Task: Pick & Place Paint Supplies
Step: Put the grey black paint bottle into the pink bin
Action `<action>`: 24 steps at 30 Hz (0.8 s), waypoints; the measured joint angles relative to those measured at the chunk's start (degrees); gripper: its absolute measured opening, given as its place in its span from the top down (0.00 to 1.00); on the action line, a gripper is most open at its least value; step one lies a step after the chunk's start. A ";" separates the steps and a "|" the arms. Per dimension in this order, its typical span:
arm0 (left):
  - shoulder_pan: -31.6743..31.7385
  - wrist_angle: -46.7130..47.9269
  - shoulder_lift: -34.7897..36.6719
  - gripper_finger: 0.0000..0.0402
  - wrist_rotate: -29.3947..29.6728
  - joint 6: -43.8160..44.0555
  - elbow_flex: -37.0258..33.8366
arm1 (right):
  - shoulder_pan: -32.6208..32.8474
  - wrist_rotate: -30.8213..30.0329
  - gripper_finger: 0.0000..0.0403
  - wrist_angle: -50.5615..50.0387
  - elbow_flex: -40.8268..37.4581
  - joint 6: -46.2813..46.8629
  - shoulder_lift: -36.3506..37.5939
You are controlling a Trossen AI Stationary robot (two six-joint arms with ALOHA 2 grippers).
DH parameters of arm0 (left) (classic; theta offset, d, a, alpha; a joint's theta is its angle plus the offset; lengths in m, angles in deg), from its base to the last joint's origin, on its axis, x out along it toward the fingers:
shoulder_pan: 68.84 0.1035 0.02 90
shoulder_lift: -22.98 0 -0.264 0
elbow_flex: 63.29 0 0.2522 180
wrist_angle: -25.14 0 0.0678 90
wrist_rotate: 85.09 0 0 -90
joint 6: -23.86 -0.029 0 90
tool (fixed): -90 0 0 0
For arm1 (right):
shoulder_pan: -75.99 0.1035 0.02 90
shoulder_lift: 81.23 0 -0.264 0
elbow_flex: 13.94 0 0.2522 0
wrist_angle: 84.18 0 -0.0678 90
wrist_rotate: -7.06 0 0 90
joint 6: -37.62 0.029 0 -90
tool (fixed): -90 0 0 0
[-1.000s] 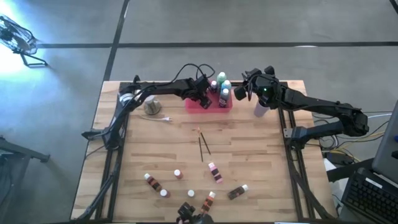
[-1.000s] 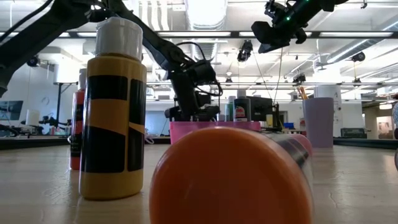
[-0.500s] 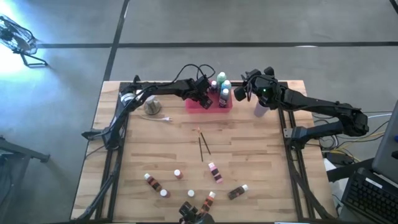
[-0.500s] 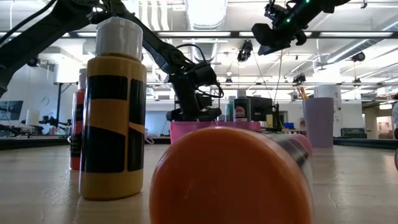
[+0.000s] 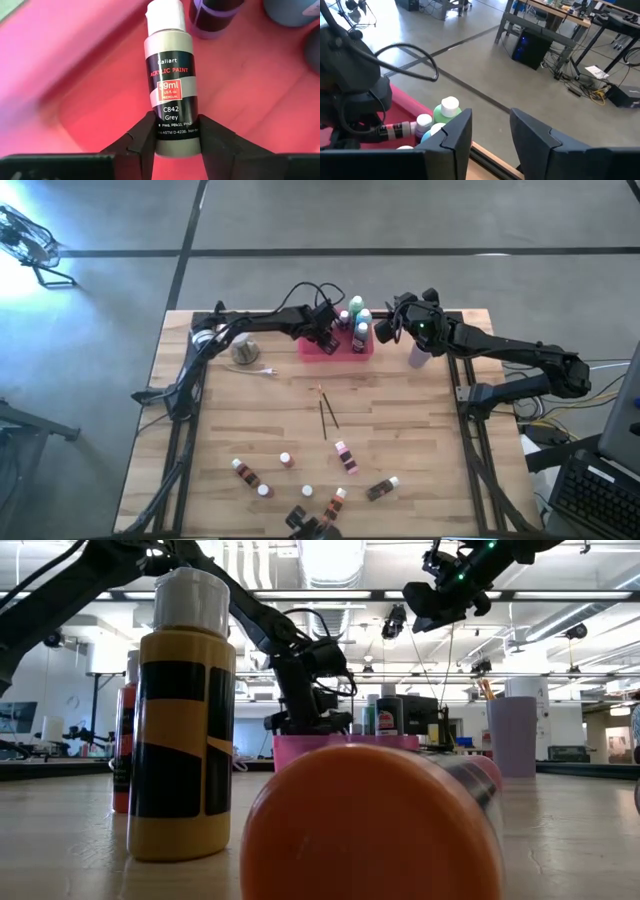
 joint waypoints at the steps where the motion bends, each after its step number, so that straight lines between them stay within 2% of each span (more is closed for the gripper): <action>1: 0.00 0.05 0.45 0.68 0.35 -0.20 0.00 | 0.00 0.00 0.67 0.00 0.00 0.00 0.00; 8: -0.40 2.71 3.29 0.68 1.89 -1.35 -0.02 | 0.01 0.00 0.66 -0.26 0.00 0.02 0.07; 16: -2.46 2.93 7.69 0.68 5.27 -4.54 -1.49 | 0.02 0.17 0.72 -2.92 0.00 0.28 0.07; 20: -3.79 -2.84 12.24 0.68 5.45 -5.84 -7.15 | 0.02 2.63 0.76 -3.49 0.00 0.89 0.07; 24: -4.47 -15.50 19.12 0.68 4.43 -5.75 -17.71 | 0.02 7.90 0.78 -2.43 0.00 0.26 0.07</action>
